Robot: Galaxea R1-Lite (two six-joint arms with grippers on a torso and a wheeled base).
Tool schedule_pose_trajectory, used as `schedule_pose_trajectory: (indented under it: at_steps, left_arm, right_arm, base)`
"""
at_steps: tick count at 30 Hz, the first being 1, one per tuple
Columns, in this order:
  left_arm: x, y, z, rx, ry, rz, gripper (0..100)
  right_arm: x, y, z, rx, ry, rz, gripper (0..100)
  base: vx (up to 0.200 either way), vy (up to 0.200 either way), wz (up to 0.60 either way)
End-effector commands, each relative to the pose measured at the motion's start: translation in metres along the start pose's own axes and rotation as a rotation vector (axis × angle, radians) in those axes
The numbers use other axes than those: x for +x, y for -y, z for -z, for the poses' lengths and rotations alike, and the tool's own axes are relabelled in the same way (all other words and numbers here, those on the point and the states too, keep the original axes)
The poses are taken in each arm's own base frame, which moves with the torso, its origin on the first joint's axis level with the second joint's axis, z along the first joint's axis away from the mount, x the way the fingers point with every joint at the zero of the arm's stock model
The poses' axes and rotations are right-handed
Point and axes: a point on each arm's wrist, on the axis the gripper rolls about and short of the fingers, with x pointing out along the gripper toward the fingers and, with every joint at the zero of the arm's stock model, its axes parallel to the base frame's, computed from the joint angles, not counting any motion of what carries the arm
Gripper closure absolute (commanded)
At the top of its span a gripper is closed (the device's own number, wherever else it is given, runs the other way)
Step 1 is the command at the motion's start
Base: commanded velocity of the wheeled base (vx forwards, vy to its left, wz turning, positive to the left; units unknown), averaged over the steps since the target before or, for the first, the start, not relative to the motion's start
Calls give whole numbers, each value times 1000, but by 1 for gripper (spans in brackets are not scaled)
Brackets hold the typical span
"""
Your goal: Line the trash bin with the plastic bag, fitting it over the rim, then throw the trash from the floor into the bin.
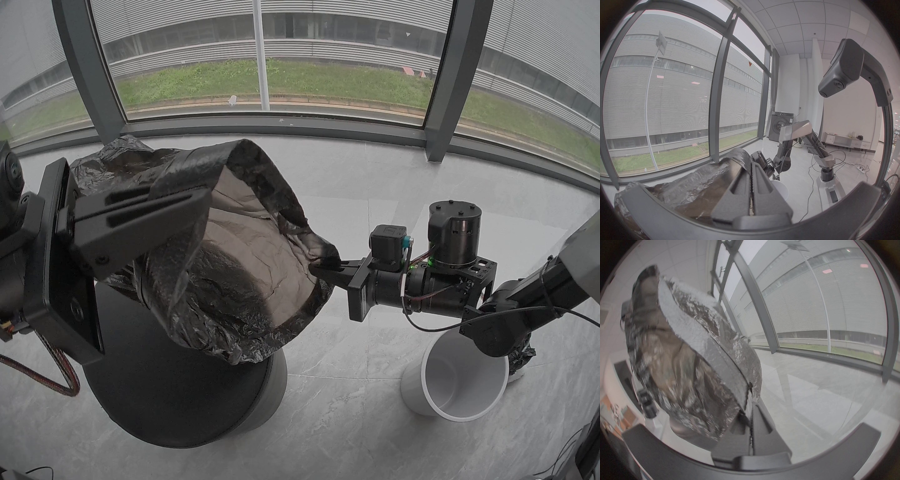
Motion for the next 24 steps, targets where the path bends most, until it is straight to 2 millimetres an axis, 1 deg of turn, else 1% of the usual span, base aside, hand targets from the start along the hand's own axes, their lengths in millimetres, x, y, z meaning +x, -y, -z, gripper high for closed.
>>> schedule_pose_trajectory:
  at_steps: [1, 2, 3, 5, 6, 7, 9, 13, 14, 15, 16, 19, 20, 22, 24]
  left_arm:
    - [-6, 5, 9, -38, -24, 4, 100]
    - [-6, 5, 10, -48, -26, 4, 100]
    - [-6, 6, 13, -74, -33, 3, 100]
    - [-5, 6, 14, -96, -28, -2, 100]
    - [-5, 6, 15, -105, -26, -4, 100]
    - [-6, 7, 15, -122, -26, -3, 100]
    - [-7, 8, 17, -145, -27, -5, 100]
    - [-10, 8, 16, -220, -20, -18, 100]
    - [-11, 8, 17, -255, -23, -30, 100]
    - [-11, 8, 17, -255, -23, -30, 100]
    - [-11, 8, 20, -314, -20, -51, 100]
    - [-7, 7, 24, -376, -13, -48, 100]
    - [-1, 5, 27, -423, -14, -45, 100]
    - [4, -1, 31, -463, -22, -54, 100]
    - [9, -10, 35, -486, -32, -66, 100]
  right_arm:
    - [-36, -12, -51, 124, 101, 0, 100]
    - [-41, -13, -56, 146, 104, 0, 100]
    - [-53, -16, -68, 182, 106, 2, 100]
    - [-71, -21, -80, 209, 84, 9, 100]
    - [-78, -24, -82, 212, 75, 11, 100]
    - [-89, -29, -85, 213, 58, 10, 100]
    - [-102, -36, -86, 205, 42, 7, 100]
    - [-121, -44, -87, 191, 37, 9, 100]
    - [-125, -47, -89, 193, 33, 8, 100]
    - [-125, -47, -89, 193, 33, 8, 100]
    - [-128, -48, -91, 197, 21, 8, 100]
    - [-127, -47, -96, 194, 23, 8, 100]
    - [-127, -47, -98, 193, 23, 0, 100]
    - [-128, -48, -98, 198, 11, -1, 100]
    - [-131, -49, -97, 210, -9, 2, 100]
  base:
    - [0, 0, 0]
    - [0, 0, 0]
    - [0, 0, 0]
    - [0, 0, 0]
    - [0, 0, 0]
    - [0, 0, 0]
    - [0, 0, 0]
    - [0, 0, 0]
    - [0, 0, 0]
    - [0, 0, 0]
    - [0, 0, 0]
    - [0, 0, 0]
    - [0, 0, 0]
    - [0, 0, 0]
    - [0, 0, 0]
